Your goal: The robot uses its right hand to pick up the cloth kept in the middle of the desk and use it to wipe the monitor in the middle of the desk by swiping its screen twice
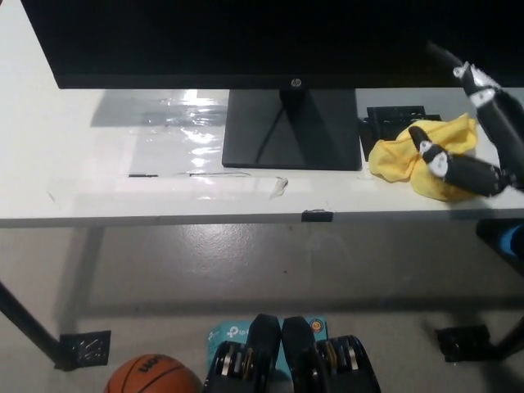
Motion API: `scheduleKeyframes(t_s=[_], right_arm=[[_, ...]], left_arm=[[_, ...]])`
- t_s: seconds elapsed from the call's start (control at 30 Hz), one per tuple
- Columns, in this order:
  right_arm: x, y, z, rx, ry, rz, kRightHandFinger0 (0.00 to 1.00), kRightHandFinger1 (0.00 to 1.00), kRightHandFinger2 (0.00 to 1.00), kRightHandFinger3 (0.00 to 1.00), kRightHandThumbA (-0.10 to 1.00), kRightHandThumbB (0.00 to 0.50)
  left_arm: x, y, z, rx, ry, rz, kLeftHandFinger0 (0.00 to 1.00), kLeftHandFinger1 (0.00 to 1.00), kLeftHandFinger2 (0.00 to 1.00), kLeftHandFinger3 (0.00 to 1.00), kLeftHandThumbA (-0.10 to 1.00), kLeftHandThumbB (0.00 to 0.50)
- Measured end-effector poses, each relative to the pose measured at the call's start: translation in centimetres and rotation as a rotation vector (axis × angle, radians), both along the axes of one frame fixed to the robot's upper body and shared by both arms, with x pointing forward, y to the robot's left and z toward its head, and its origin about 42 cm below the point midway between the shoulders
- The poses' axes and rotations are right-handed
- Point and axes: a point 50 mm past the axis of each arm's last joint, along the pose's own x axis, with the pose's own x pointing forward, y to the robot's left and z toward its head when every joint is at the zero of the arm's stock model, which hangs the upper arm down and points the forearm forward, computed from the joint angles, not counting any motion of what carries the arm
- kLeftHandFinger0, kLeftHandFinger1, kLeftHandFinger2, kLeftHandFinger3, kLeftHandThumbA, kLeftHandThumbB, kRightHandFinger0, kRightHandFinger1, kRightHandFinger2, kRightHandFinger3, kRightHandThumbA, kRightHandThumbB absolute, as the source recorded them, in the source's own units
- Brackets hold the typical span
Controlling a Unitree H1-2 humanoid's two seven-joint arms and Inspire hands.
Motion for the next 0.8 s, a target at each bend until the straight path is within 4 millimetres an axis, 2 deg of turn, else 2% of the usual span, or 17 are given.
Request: scheduleKeyframes(t_s=[0.1, 0.3, 0.37, 0.53, 0.63, 0.7, 0.8], right_arm=[[1.8, -0.6, -1.0, -0.034, 0.052, -0.048, 1.0, 1.0, 1.0, 1.0, 0.39, 0.362], [4.6, -1.3, -3.5, -0.101, 0.164, -0.124, 1.0, 1.0, 1.0, 1.0, 0.42, 0.397], [5.3, -1.5, -3.9, -0.121, 0.185, -0.145, 1.0, 1.0, 1.0, 1.0, 0.43, 0.387], [6.7, -1.9, -5.1, -0.148, 0.245, -0.182, 1.0, 1.0, 1.0, 1.0, 0.41, 0.398], [7.1, -2.2, -6.3, -0.159, 0.285, -0.199, 1.0, 1.0, 1.0, 1.0, 0.46, 0.41], [7.3, -2.3, -6.9, -0.17, 0.307, -0.206, 1.0, 1.0, 1.0, 1.0, 0.51, 0.415], [7.7, -2.6, -8.3, -0.195, 0.352, -0.219, 1.0, 1.0, 1.0, 1.0, 0.49, 0.433]], left_arm=[[0.0, 0.0, 0.0, -0.002, 0.001, 0.001, 0.63, 0.51, 0.0, 0.0, 0.47, 0.5], [0.1, -0.1, 0.1, -0.003, 0.007, 0.007, 0.63, 0.51, 0.0, 0.0, 0.49, 0.5], [0.1, -0.1, 0.2, -0.002, 0.007, 0.006, 0.62, 0.51, 0.0, 0.0, 0.48, 0.5], [0.3, -0.3, 0.5, 0.001, -0.006, -0.003, 0.61, 0.5, 0.0, 0.0, 0.49, 0.5], [0.3, -0.3, 0.5, 0.003, -0.005, -0.003, 0.61, 0.5, 0.0, 0.0, 0.48, 0.5], [0.3, -0.3, 0.5, 0.004, -0.005, -0.003, 0.65, 0.54, 0.0, 0.0, 0.49, 0.5], [0.3, -0.3, 0.5, 0.006, -0.005, -0.005, 0.63, 0.52, 0.0, 0.0, 0.48, 0.5]])
